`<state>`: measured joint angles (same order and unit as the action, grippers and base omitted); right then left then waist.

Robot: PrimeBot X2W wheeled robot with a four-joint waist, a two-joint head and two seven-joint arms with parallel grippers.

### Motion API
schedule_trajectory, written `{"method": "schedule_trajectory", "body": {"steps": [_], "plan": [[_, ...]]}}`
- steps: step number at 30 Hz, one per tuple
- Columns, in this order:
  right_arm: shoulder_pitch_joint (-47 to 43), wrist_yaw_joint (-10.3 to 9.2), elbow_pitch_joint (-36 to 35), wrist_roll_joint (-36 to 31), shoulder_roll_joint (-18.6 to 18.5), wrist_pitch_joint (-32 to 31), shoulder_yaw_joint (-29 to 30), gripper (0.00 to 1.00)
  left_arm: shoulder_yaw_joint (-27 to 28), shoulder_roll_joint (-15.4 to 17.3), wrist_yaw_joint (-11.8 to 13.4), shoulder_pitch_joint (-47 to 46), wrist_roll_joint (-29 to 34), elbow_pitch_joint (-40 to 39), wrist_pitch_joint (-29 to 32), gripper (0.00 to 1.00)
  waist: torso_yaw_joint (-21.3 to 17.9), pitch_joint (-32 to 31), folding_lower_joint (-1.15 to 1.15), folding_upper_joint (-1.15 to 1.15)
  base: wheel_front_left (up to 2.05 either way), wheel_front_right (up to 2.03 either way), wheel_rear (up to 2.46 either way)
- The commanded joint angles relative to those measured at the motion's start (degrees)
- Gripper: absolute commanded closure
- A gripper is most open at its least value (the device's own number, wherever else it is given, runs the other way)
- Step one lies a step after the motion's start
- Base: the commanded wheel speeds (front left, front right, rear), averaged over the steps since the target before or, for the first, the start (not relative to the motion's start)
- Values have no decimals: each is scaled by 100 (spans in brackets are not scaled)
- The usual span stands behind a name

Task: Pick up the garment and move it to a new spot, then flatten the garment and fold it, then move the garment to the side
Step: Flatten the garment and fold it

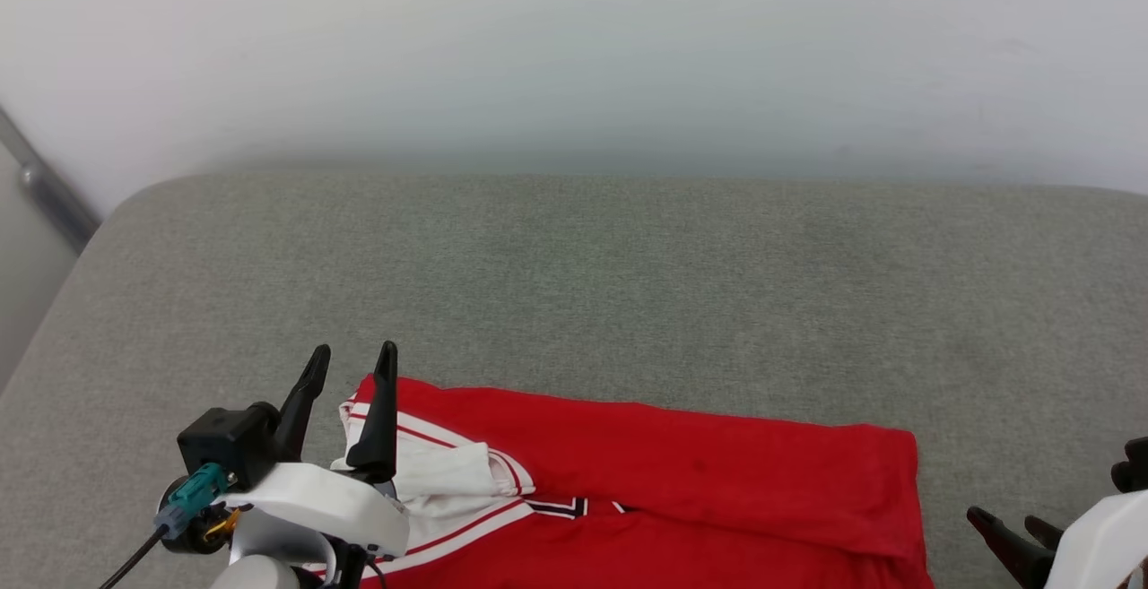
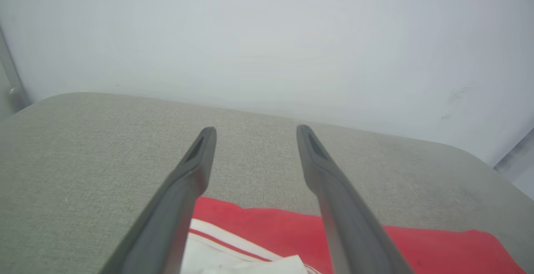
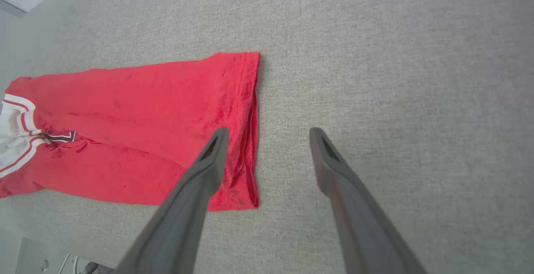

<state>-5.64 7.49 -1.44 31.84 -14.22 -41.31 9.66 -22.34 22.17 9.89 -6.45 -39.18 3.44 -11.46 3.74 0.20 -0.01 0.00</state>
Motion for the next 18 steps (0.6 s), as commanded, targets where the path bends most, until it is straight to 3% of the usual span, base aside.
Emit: {"method": "schedule_trajectory", "body": {"steps": [1, 8, 18], "plan": [[83, 0, 27, -12, 40, -192, 59, 0, -22, -13, 45, -82, 90, -52, -62, 0, 93, 21, 1, 0, 0, 0, 0], [372, 0, 202, -138, 257, -1056, 241, 0, -124, -120, 127, -264, 428, -354, -230, 0, 430, 315, 1, 0, 0, 0, 0], [649, -1, 1095, 29, 558, -1279, -19, 0, -199, -102, 274, -352, 686, -752, -255, 0, 629, 657, 1, 0, 0, 0, 0]]}}
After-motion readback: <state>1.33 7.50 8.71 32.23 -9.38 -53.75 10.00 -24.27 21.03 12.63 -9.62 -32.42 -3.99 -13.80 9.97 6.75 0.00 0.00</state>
